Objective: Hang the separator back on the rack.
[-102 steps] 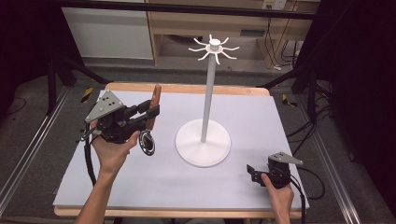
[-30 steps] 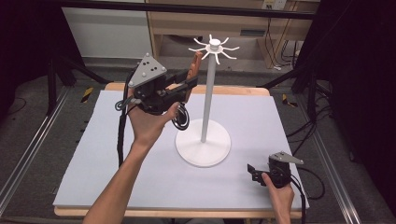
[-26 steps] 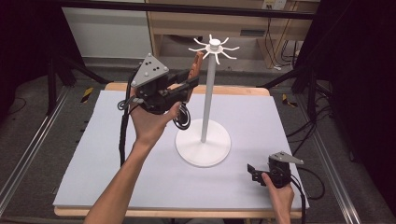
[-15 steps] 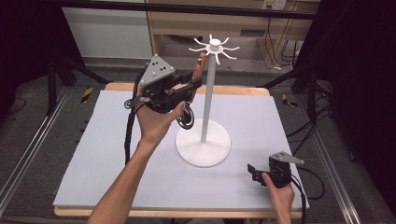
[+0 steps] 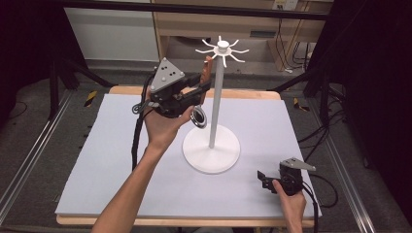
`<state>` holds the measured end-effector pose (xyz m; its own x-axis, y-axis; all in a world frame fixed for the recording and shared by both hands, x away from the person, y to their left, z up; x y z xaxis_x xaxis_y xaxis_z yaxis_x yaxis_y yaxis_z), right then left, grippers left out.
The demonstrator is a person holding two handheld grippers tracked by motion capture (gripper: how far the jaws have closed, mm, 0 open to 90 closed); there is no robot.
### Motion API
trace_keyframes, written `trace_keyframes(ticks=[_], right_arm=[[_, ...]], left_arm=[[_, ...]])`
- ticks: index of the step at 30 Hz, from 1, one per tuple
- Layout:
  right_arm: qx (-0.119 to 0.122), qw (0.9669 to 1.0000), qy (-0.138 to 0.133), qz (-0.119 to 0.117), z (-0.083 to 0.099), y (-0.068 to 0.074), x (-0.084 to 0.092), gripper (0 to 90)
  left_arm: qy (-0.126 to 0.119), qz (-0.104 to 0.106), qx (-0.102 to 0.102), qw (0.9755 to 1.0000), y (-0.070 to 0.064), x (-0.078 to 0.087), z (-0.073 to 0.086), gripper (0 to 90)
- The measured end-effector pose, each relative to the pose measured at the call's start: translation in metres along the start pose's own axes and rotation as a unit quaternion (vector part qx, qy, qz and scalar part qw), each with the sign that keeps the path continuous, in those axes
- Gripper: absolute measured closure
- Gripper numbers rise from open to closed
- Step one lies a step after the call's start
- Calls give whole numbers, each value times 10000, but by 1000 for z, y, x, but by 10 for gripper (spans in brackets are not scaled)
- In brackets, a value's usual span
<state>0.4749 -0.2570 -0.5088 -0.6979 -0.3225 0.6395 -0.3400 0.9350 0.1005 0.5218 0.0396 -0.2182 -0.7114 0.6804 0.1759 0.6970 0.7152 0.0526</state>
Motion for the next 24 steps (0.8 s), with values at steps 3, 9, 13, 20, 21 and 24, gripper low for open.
trace_keyframes(ticks=[3, 9, 13, 20, 21, 24], right_arm=[[20, 10000, 4, -3, 0, 0, 0, 60], [15, 10000, 40, 1, 2, 0, -1, 60], [0, 10000, 36, -15, 2, -1, 0, 60], [-26, 10000, 53, -21, 2, 0, 0, 60], [-28, 10000, 49, -21, 2, -1, 0, 60], [-26, 10000, 53, -20, 2, -1, 0, 60]], left_arm=[[18, 6, 35, 10000, 0, 0, 0, 667], [82, 48, 7, 10000, 2, 0, 0, 663], [166, 82, 35, 9998, 2, 0, 1, 657], [303, 52, -16, 9995, 3, 1, 5, 600], [328, 62, -47, 9994, 3, 1, 5, 593], [346, 74, -70, 9994, 3, 4, 7, 570]])
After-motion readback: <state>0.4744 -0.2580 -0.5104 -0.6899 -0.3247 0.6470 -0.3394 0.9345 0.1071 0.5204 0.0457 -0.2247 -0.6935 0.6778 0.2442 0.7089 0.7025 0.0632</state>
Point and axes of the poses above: each handheld gripper's, and its own axes: x roughly backward along the jaws, z roughly out of its underside, y roughly to its left, the point moved 6 cm from there along -x, roughly forward along the jaws, and after that the axes turned 3 degrees about y, right-handed, at the moved point
